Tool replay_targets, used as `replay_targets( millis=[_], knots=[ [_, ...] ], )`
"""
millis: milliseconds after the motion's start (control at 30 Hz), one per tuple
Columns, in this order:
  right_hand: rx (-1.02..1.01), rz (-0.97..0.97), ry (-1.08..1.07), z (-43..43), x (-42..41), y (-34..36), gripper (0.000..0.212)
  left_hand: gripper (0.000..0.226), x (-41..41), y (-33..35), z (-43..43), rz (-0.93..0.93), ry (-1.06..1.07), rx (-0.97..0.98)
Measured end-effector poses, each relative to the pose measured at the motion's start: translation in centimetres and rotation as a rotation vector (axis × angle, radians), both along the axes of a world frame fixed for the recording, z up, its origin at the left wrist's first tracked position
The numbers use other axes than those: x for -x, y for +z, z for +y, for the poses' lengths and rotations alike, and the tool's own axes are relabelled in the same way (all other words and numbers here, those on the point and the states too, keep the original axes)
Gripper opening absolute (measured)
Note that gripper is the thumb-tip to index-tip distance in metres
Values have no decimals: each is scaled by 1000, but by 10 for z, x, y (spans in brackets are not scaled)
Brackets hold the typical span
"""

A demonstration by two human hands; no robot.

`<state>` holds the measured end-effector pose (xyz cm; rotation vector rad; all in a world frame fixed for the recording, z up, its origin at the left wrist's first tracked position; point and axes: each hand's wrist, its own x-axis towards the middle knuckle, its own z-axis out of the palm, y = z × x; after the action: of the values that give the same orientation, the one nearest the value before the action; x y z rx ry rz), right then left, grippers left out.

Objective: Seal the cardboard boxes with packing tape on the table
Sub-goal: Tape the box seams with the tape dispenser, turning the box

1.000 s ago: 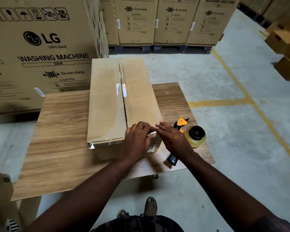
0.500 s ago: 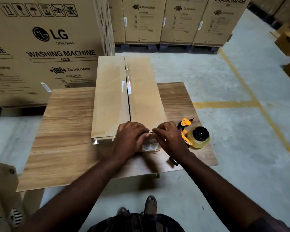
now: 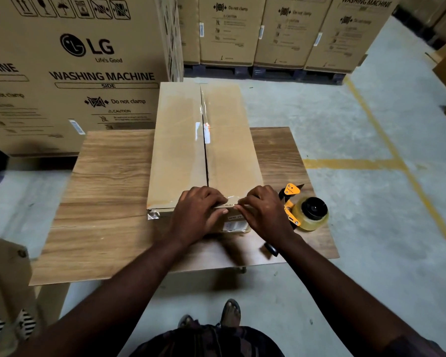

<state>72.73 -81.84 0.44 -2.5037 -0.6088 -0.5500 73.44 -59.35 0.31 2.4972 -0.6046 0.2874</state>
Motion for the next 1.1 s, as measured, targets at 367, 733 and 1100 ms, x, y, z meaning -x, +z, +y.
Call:
replay_targets(
  millis=[367, 733, 1100],
  knots=[
    [5, 31, 71, 23, 1, -1, 15, 23, -2, 3, 8, 13, -35, 9],
    [51, 72, 67, 36, 0, 1, 14, 31, 14, 4, 39, 24, 62, -57],
    [52, 111, 51, 56, 1, 4, 15, 36, 21, 3, 65, 25, 84, -68]
  ],
)
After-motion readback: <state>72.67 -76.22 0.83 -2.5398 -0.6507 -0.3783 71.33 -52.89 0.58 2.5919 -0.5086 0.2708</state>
